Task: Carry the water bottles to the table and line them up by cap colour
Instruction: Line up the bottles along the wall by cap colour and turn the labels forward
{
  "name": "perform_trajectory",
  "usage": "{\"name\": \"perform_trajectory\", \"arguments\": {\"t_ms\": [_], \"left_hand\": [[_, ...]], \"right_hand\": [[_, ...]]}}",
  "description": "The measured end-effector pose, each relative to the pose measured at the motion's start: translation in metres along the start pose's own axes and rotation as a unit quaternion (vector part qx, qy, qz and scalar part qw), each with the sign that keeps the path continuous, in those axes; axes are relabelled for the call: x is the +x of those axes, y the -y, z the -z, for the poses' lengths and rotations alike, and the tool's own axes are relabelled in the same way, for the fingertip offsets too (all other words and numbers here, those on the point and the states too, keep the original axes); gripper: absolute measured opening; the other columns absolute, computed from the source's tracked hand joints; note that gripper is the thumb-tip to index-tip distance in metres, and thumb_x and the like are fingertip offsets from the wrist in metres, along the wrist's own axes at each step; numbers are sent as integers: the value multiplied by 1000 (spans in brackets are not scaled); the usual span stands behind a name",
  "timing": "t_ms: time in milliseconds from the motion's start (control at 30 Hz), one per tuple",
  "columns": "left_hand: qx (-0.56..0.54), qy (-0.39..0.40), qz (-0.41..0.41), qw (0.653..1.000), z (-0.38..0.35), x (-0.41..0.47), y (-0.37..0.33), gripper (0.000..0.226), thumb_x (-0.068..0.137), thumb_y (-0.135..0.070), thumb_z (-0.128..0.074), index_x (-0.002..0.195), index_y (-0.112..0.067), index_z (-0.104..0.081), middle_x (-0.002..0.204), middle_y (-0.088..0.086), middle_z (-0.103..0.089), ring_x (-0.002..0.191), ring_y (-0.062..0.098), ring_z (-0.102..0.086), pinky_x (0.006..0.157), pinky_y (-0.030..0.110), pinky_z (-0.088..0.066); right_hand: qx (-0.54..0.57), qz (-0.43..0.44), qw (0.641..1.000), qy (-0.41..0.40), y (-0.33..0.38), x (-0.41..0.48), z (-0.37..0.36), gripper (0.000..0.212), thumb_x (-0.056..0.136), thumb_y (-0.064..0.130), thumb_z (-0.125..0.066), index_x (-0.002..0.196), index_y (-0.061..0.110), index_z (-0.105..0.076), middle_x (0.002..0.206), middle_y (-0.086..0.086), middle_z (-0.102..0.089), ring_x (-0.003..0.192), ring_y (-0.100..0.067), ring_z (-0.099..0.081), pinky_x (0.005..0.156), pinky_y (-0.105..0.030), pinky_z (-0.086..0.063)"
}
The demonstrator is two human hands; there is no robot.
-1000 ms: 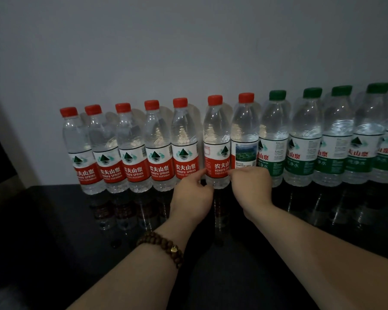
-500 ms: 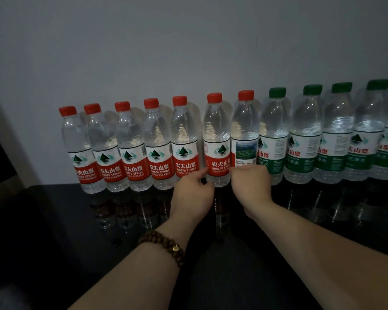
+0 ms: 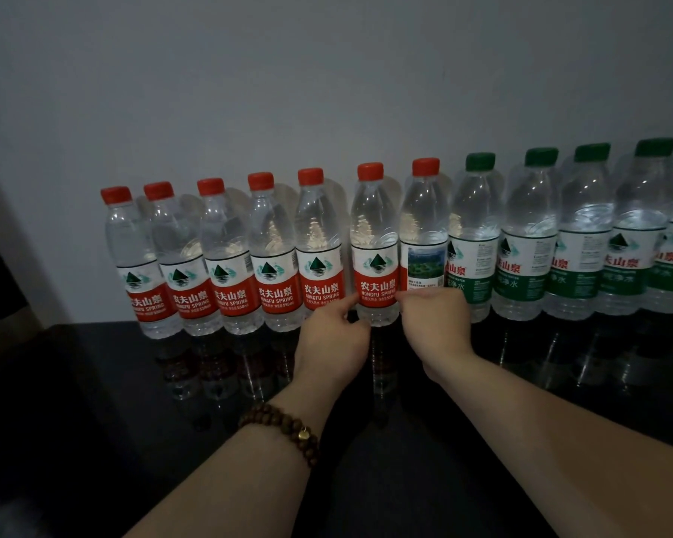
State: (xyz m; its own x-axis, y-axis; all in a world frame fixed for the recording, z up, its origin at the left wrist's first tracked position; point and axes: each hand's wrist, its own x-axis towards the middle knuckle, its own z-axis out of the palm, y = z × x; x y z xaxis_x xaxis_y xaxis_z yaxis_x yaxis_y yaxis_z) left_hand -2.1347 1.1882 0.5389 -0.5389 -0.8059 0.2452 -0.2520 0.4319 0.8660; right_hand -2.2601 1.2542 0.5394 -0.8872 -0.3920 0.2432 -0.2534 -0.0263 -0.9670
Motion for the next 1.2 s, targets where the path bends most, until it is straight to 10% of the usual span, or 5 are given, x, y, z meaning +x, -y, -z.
{"name": "perform_trajectory", "arguments": {"t_ms": [233, 1200], "left_hand": [[9, -10, -7, 1000, 0, -1, -1, 65, 77, -36, -55, 142, -36, -61, 106, -18, -72, 89, 3, -68, 85, 39, -62], [2, -15, -10, 1000, 1, -2, -2, 55, 80, -30, -61, 134, -38, -67, 87, -25, -68, 73, -3, -67, 65, 22, -59]], "right_hand": [[11, 3, 1000, 3, -2, 1, -1, 9, 82, 1, -69, 77, -1, -76, 78, -13, -75, 82, -30, -72, 75, -45, -60], [2, 20, 1000, 11, -1, -2, -2, 18, 85, 8, -66, 72, 7, -77, 69, -2, -74, 77, -23, -73, 58, -27, -55]]}}
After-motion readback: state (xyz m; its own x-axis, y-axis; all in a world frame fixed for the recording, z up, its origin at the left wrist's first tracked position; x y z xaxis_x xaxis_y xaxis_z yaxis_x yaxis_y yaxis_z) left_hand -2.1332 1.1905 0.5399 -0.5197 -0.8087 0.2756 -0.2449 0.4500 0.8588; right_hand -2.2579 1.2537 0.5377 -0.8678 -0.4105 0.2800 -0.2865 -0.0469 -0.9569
